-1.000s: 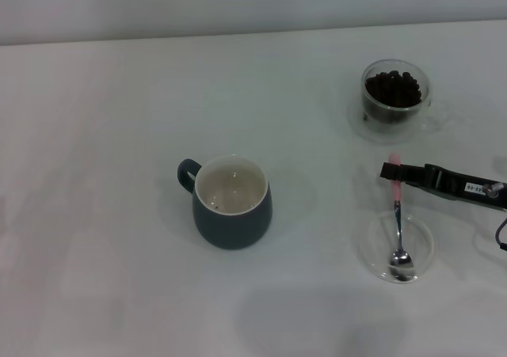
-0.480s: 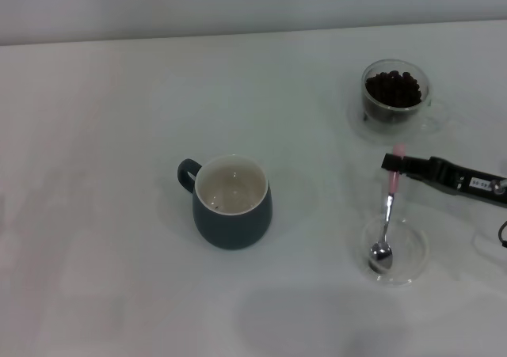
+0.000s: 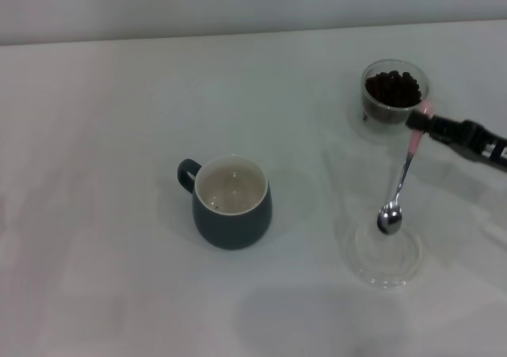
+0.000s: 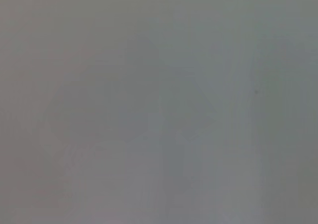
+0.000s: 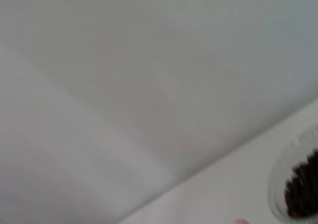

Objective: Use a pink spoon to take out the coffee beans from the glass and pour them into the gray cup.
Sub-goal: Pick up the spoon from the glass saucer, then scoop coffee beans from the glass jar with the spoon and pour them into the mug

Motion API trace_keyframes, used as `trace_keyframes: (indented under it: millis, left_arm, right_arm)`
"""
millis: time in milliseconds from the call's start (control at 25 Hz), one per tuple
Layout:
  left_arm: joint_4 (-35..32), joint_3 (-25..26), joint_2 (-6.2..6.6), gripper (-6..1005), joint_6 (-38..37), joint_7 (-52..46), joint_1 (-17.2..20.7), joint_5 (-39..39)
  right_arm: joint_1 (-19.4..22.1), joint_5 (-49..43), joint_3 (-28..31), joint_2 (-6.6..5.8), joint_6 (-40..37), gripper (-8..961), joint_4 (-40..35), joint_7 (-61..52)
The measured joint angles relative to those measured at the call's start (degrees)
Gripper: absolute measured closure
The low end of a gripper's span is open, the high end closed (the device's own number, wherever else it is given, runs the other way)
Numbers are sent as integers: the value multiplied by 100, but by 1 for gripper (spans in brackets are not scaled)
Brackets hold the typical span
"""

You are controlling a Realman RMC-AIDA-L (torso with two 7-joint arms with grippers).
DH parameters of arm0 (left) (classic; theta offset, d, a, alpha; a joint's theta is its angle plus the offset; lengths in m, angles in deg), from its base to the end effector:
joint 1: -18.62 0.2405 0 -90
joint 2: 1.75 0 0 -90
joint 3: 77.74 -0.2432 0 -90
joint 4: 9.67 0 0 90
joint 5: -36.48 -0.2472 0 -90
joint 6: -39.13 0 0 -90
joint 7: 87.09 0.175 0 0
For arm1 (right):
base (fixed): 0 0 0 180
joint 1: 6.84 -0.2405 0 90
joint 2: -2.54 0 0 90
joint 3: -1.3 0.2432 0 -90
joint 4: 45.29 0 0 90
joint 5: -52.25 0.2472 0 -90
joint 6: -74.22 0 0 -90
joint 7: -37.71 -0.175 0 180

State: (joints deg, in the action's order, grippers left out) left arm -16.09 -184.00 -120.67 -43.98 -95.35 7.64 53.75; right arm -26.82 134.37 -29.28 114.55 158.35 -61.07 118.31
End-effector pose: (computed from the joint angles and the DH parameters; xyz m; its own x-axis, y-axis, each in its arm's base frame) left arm -0.3813 0.2792 -0.0014 0.7638 -0.1377 0.6306 0.6221 -0.1029 -0.7761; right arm 0.3646 0.3171 0.0092 0.0244 -0.6341 -0.7729 -0.9320 -0.2942 0.2119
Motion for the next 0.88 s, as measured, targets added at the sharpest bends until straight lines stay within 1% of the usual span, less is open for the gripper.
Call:
trace_keyframes:
  millis: [240,360,520,680,880]
  left_arm:
    - [0,-23,0,624,2,0,16,-13]
    - [0,-38,0,624,3,0,19,-21]
    - [0,-52,-8,624,5,0,32,-40]
    - [0,-58,-22,624,7,0,52,-65]
    - [0,-67,-38,624,4,-10,54,-100]
  right_arm:
    - [-126,150,246,196,14,809,-539,89]
    - [-281,357,258,246,-79,809,-717,231]
    - [-570,610,292,250,-271,809,-772,633]
    - [-843,745,304,219,-534,809,-800,1175]
    - [-1060,878,312,213,-905,809,-815,1877]
